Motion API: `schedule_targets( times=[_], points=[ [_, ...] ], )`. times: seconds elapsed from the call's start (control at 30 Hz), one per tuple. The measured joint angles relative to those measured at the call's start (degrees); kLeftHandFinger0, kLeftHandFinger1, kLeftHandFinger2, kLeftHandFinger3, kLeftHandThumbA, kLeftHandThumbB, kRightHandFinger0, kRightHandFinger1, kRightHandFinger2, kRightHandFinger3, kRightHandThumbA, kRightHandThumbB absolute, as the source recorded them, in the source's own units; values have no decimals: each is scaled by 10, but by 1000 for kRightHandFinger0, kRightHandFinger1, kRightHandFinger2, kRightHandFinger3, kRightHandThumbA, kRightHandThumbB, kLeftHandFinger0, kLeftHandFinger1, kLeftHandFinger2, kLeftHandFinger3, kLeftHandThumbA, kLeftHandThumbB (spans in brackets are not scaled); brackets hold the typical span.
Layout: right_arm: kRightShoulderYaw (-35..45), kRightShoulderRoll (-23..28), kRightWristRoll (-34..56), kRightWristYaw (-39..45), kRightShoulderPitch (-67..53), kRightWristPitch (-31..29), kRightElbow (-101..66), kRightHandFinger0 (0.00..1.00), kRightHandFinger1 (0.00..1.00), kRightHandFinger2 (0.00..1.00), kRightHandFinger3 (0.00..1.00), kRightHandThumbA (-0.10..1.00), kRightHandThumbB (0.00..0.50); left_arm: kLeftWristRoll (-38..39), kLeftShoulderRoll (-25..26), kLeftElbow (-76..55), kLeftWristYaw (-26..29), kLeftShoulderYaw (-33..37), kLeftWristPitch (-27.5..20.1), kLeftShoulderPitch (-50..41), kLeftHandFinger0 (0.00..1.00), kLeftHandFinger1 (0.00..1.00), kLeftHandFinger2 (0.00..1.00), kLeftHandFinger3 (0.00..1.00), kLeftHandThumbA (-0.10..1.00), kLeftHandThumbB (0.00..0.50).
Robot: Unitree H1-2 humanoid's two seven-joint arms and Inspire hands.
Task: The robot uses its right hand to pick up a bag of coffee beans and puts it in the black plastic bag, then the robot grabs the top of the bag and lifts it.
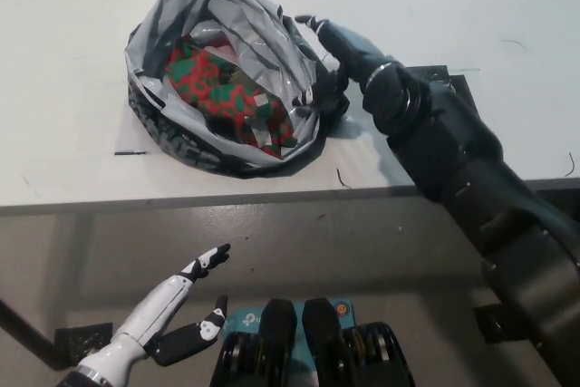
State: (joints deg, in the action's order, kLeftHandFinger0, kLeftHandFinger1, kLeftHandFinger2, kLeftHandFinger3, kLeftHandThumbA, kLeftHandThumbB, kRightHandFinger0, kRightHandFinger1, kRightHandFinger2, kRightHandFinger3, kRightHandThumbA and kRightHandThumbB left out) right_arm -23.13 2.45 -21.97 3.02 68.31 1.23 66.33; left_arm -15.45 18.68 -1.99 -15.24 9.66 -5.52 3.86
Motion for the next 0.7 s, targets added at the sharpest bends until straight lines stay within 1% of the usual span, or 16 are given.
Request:
schedule_targets(
  times=[0.1, 0.23, 0.27, 0.3, 0.33, 0.37, 0.4, 0.43, 0.47, 0.5, 0.53, 0.57, 0.6, 0.63, 0.67, 0.7],
  points=[
    [2, -5, 0, 0, -2, 1, 0, 1000, 1000, 1000, 1000, 923, 451, 0, 0, 0, -1, 1, 0, 0, 1000, 1000, 1000, 1000, 358, 264],
    [1, -11, -2, 0, -3, 5, -2, 1000, 1000, 1000, 1000, 922, 464, -1, 2, 0, -2, 1, 0, 0, 1000, 1000, 1000, 1000, 357, 263],
    [1, -12, -4, 0, -3, 6, -2, 1000, 1000, 1000, 1000, 922, 461, -1, 2, 0, -2, 1, 0, 0, 1000, 1000, 1000, 1000, 358, 258],
    [1, -12, -4, 0, -4, 6, -2, 1000, 1000, 1000, 1000, 911, 445, -1, 2, 0, -3, 1, 0, 0, 1000, 1000, 1000, 1000, 356, 256],
    [1, -13, -6, -1, -4, 7, -2, 1000, 1000, 1000, 1000, 909, 444, -2, 3, 0, -3, 1, 0, 0, 1000, 1000, 1000, 1000, 355, 256],
    [1, -14, -7, -2, -5, 8, -2, 1000, 1000, 1000, 1000, 886, 424, -2, 3, 0, -4, 1, 0, 0, 1000, 1000, 1000, 1000, 353, 255],
    [1, -14, -8, -2, -6, 10, -2, 1000, 1000, 1000, 1000, 829, 397, -2, 3, 0, -4, 2, 0, 0, 1000, 1000, 1000, 1000, 343, 255],
    [2, -15, -8, -3, -7, 11, -2, 1000, 1000, 1000, 1000, 817, 392, -2, 3, 0, -4, 2, 0, 0, 1000, 1000, 1000, 1000, 342, 254],
    [2, -16, -8, -5, -8, 11, -2, 1000, 1000, 1000, 1000, 767, 375, -3, 4, 0, -5, 2, 0, 0, 1000, 1000, 1000, 1000, 340, 254],
    [3, -16, -8, -6, -9, 11, -2, 1000, 1000, 1000, 1000, 726, 371, -3, 4, 0, -5, 2, 0, 0, 1000, 1000, 1000, 1000, 340, 254],
    [6, -17, -8, -10, -10, 11, -2, 912, 981, 1000, 1000, 669, 350, -3, 4, 0, -6, 2, 0, 0, 1000, 1000, 1000, 1000, 340, 254],
    [11, -18, -7, -14, -10, 11, -2, 721, 806, 952, 1000, 599, 306, -3, 4, 0, -7, 2, 0, 0, 1000, 1000, 1000, 1000, 341, 254],
    [14, -18, -7, -17, -10, 11, -2, 603, 726, 902, 1000, 558, 296, -2, 4, 0, -7, 2, 0, 0, 1000, 1000, 1000, 1000, 342, 254],
    [21, -19, -7, -27, -10, 11, -1, 540, 654, 823, 1000, 519, 282, -3, 4, -1, -7, 2, 0, 1, 1000, 1000, 1000, 1000, 351, 254],
    [23, -19, -7, -31, -10, 11, -1, 415, 509, 658, 952, 371, 249, -3, 4, -1, -7, 2, 0, 1, 1000, 1000, 1000, 1000, 355, 254],
    [26, -20, -7, -38, -10, 11, 0, 415, 509, 658, 952, 371, 249, -3, 4, -1, -7, 2, 0, 1, 1000, 1000, 1000, 1000, 355, 254]
  ],
)
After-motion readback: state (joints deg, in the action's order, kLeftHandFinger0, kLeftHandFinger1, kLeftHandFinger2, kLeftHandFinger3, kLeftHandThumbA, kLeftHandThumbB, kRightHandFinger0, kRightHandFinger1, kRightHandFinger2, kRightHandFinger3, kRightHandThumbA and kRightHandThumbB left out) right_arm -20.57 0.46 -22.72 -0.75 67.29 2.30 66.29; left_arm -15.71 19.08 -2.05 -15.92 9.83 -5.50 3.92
